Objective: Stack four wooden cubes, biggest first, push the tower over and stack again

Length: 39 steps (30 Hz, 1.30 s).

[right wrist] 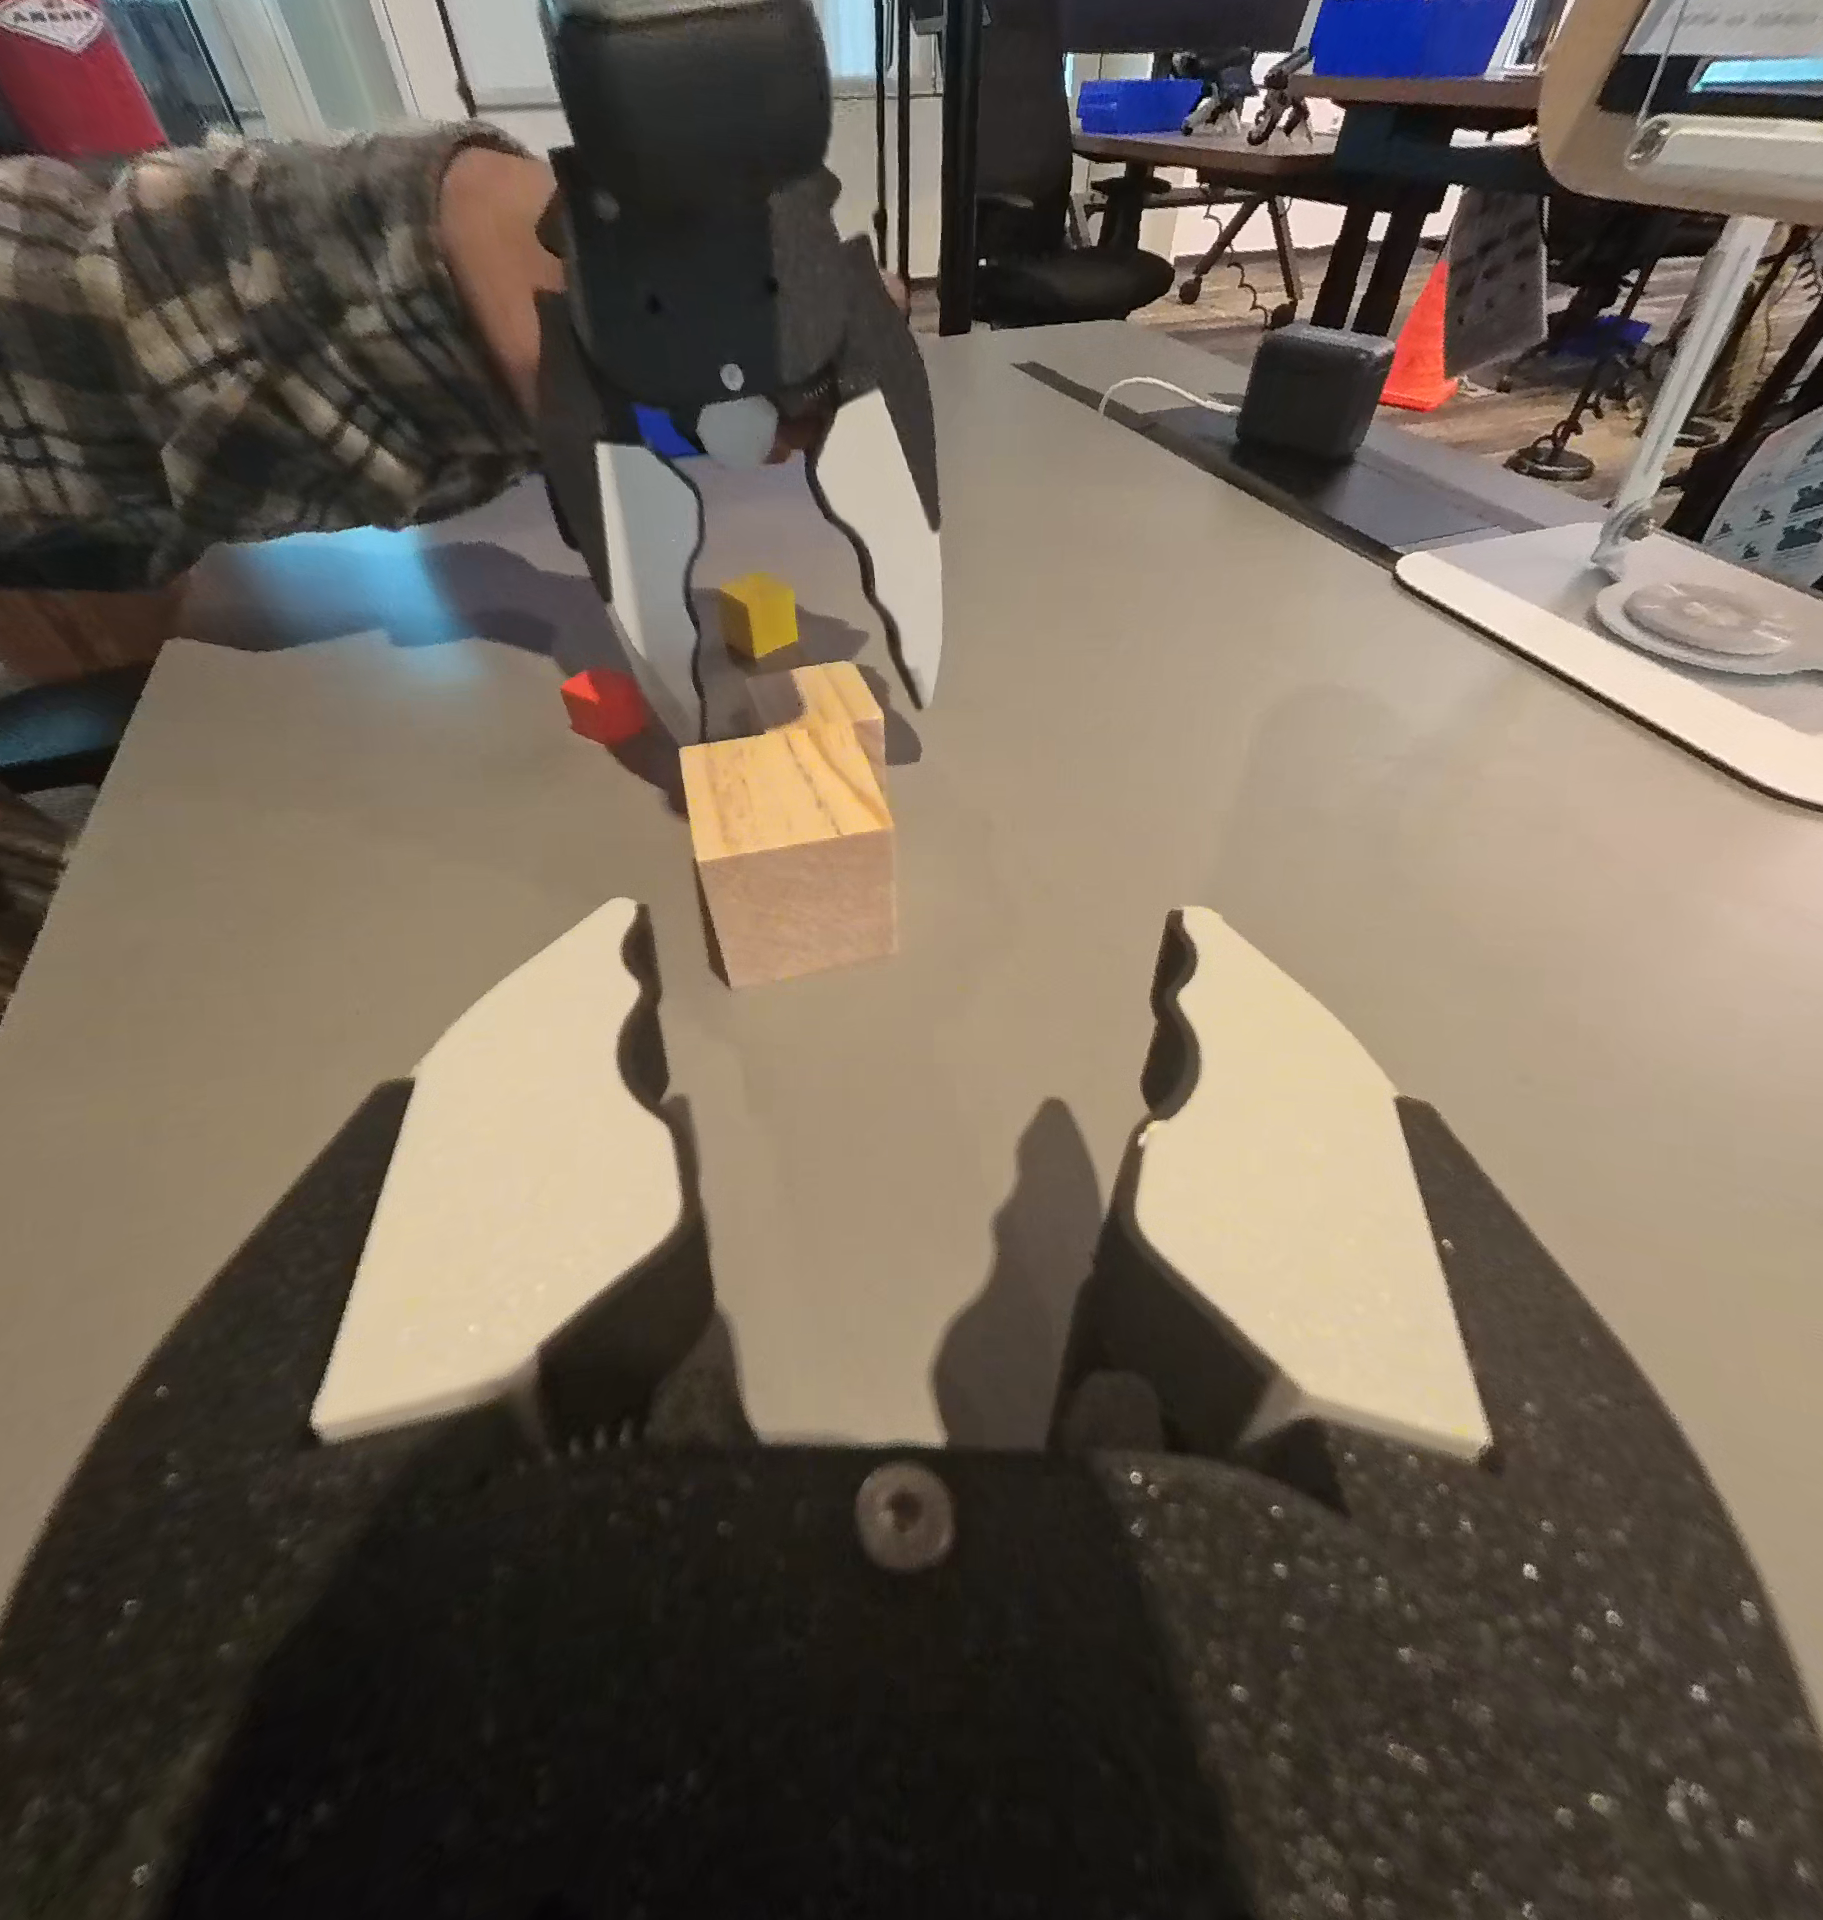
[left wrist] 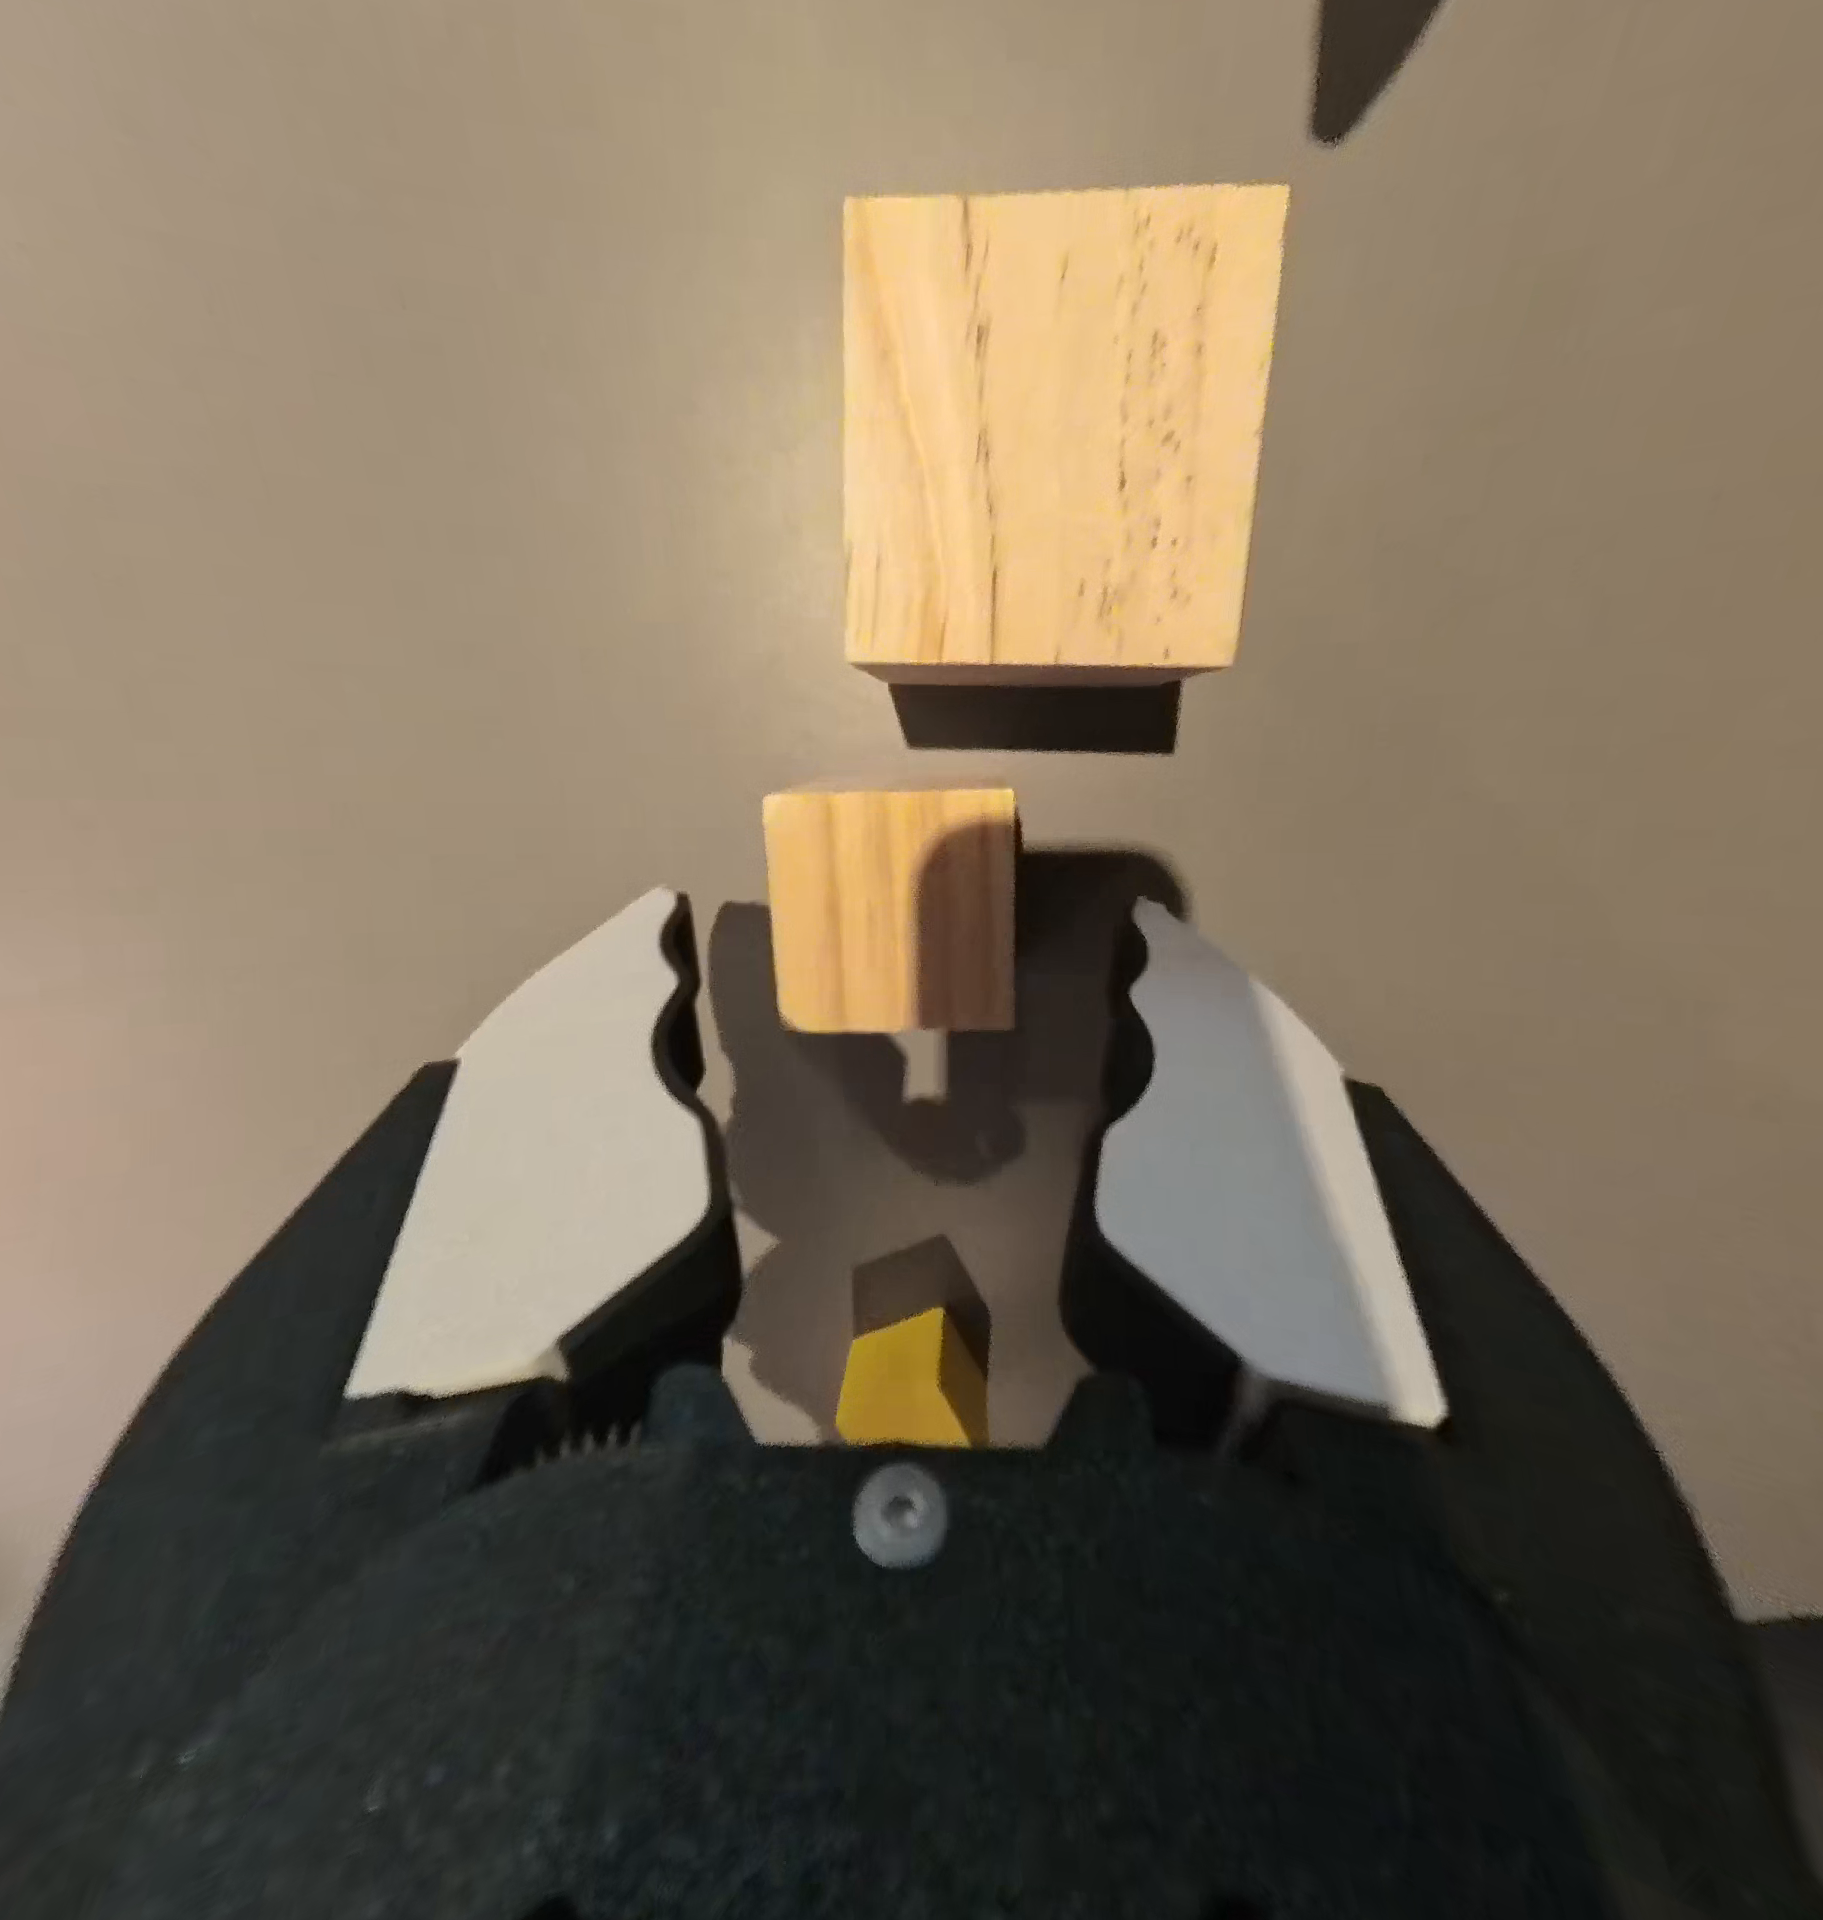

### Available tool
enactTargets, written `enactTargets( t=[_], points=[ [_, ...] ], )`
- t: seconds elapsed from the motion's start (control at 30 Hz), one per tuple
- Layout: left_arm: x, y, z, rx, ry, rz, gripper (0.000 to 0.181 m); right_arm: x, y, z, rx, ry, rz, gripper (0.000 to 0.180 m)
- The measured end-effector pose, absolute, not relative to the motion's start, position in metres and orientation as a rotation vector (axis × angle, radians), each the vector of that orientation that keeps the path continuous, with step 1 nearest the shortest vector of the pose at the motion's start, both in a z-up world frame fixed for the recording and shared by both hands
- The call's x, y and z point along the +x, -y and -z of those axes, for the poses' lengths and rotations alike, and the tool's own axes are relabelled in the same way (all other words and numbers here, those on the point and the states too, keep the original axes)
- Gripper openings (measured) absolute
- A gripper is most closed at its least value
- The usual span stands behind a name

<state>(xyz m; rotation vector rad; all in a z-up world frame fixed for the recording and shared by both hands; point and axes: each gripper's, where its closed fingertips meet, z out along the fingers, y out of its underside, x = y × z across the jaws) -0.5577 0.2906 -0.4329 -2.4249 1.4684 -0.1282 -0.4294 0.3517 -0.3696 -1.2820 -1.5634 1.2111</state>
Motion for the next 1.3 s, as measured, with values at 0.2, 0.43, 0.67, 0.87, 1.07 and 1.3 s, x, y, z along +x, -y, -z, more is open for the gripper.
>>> enactTargets(
  t=[0.2, 0.43, 0.67, 0.87, 1.07, 1.3],
  points=[
    [-0.557, -0.293, 0.444, -2.434, -1.500, 0.113, 0.057, -0.430, -0.350, 0.369, -1.277, 1.568, -1.217, 0.088],
    [-0.563, -0.301, 0.417, -2.417, -1.398, 0.112, 0.045, -0.428, -0.351, 0.369, -1.279, 1.564, -1.223, 0.081],
    [-0.528, -0.300, 0.358, -2.394, -1.276, 0.268, 0.045, -0.429, -0.350, 0.372, -1.291, 1.591, -1.229, 0.075],
    [-0.498, -0.300, 0.365, -2.374, -1.392, 0.246, 0.045, -0.427, -0.350, 0.372, -1.290, 1.588, -1.232, 0.073],
    [-0.500, -0.301, 0.365, -2.371, -1.367, 0.260, 0.045, -0.428, -0.348, 0.374, -1.290, 1.601, -1.223, 0.073],
    [-0.525, -0.293, 0.350, -2.372, -1.276, 0.247, 0.045, -0.441, -0.337, 0.378, -1.325, 1.604, -1.260, 0.091]
  ],
)
